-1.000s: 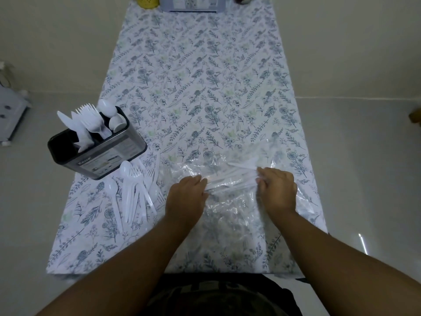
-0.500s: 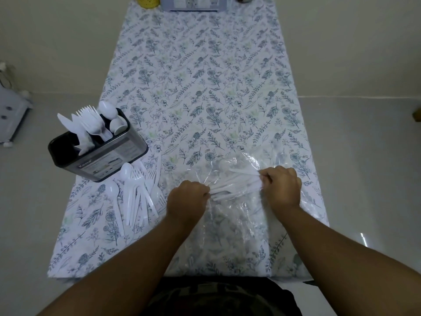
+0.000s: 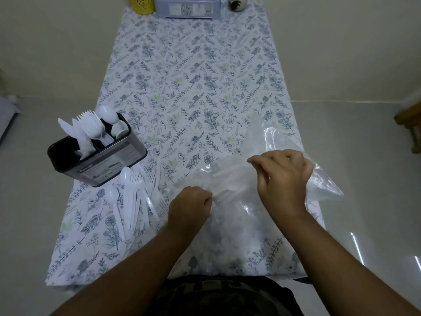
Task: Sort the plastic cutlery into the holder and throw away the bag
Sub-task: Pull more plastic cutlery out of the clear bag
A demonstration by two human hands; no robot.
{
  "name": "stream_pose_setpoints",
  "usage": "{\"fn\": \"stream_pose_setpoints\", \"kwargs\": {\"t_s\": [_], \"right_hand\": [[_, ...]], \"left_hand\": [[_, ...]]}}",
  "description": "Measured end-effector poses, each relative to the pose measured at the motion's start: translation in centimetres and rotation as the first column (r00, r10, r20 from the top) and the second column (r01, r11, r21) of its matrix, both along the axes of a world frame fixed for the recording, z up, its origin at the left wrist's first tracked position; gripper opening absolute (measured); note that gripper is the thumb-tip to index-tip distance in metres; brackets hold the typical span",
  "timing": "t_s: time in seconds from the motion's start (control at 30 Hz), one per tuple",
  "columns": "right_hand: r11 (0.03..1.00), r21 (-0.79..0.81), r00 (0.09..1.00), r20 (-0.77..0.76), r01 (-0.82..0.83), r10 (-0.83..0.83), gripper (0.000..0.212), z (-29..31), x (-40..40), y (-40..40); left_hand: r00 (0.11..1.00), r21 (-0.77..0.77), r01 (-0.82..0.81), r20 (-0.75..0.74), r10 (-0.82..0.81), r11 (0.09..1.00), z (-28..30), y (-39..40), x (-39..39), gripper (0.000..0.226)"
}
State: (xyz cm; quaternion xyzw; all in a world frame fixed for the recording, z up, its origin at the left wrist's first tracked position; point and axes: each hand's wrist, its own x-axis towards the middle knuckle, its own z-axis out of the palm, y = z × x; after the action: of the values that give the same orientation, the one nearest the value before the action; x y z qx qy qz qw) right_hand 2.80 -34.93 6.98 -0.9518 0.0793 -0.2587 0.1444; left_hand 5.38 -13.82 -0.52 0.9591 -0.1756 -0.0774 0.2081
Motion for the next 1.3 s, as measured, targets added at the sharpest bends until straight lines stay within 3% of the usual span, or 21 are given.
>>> {"fn": "stream_pose_setpoints", "kwargs": {"t_s": [0.13, 0.27, 0.47, 0.57, 0.7, 0.87, 1.07, 1.3], "right_hand": [[1.0, -0.01, 1.0, -0.015, -0.017, 0.017, 0.013, 0.8, -0.4, 0.7], [1.0, -0.012, 0.991, -0.134, 0.009, -0.01, 0.014, 0.2, -0.2, 0.7], [0.999, -0.008, 0.983, -0.179, -0.036, 0.034, 0.038, -0.8, -0.6, 1.3], [0.993, -0.089, 0.95, -0.307, -0.082, 0.051, 0.044, -2.4, -0.6, 1.4], [0.996, -0.083, 0.903, -0.43, -0.043, 0.003, 0.032, -5.1, -0.3, 0.5], [1.0, 0.019, 0.921, -0.389, -0.02, 0.025, 0.01, -5.1, 0.0, 0.6], [0.993, -0.1, 0.982, -0.184, -0.069, 0.05, 0.015, 0.0, -0.8, 2.4], [0.991, -0.115, 0.984, -0.168, -0.072, 0.052, 0.022, 0.4, -1.0, 2.3]], "left_hand": [[1.0, -0.08, -0.021, -0.014, 0.02, 0.997, 0.0, 0.4, -0.3, 0.02], [0.999, -0.099, -0.027, -0.043, 0.023, 0.995, -0.3, 0.8, -0.4, 0.024], [0.997, -0.177, -0.081, -0.029, 0.077, 0.981, -0.1, 0.8, -0.9, 0.016], [0.997, -0.179, -0.071, -0.018, 0.069, 0.981, 0.1, 0.6, -1.1, 0.016], [0.998, -0.174, -0.068, -0.019, 0.066, 0.982, 0.2, 0.5, -1.3, 0.017], [0.998, -0.146, -0.062, 0.001, 0.063, 0.987, 0.6, 0.7, -1.5, 0.016], [0.995, -0.199, -0.008, 0.096, 0.027, 0.98, 0.5, 1.6, -1.1, 0.01], [0.996, -0.248, 0.0, 0.089, 0.022, 0.969, 1.0, 2.3, -1.8, 0.009]]}}
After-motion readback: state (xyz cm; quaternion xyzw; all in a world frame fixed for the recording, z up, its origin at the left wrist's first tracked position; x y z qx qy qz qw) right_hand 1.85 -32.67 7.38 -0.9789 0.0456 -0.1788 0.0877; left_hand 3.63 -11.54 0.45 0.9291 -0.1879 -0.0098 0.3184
